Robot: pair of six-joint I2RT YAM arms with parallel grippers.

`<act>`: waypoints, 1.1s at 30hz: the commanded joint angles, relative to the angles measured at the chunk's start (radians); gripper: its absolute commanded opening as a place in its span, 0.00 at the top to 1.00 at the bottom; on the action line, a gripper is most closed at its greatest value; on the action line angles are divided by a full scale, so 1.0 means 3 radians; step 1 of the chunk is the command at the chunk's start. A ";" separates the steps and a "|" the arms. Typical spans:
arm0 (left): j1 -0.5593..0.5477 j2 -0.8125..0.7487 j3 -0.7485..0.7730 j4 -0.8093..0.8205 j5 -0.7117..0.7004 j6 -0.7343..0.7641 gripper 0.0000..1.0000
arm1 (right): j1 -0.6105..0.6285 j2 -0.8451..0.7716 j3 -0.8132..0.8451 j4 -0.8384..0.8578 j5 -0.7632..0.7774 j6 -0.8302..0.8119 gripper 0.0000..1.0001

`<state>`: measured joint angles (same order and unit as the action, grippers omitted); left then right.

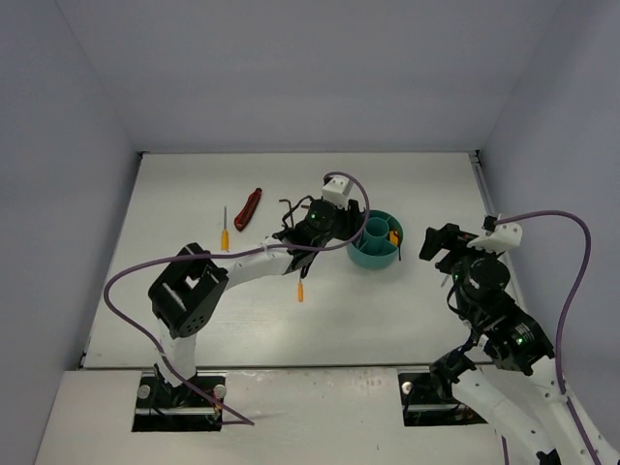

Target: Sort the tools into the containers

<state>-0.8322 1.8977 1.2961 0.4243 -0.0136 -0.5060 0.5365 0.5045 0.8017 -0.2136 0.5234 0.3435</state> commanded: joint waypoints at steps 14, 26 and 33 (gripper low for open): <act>-0.0003 -0.1753 0.0005 -0.2218 -0.0599 0.0617 0.40 | -0.1371 0.1394 -0.0023 -0.0004 -0.0485 0.0644 0.25; 0.0064 -0.2795 -0.0342 -0.3357 -0.0518 0.1388 0.35 | -0.2025 0.2468 -0.0381 0.0480 -0.0752 0.1026 0.31; 0.0064 -0.3226 -0.0831 -0.3414 -0.0623 0.1661 0.34 | -0.2233 0.3200 -0.0285 0.0640 -0.1013 0.0916 0.32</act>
<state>-0.8177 0.9710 1.0840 -0.5906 -0.1638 -0.0886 -0.1183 1.3917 0.6834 -0.0877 0.2628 0.6266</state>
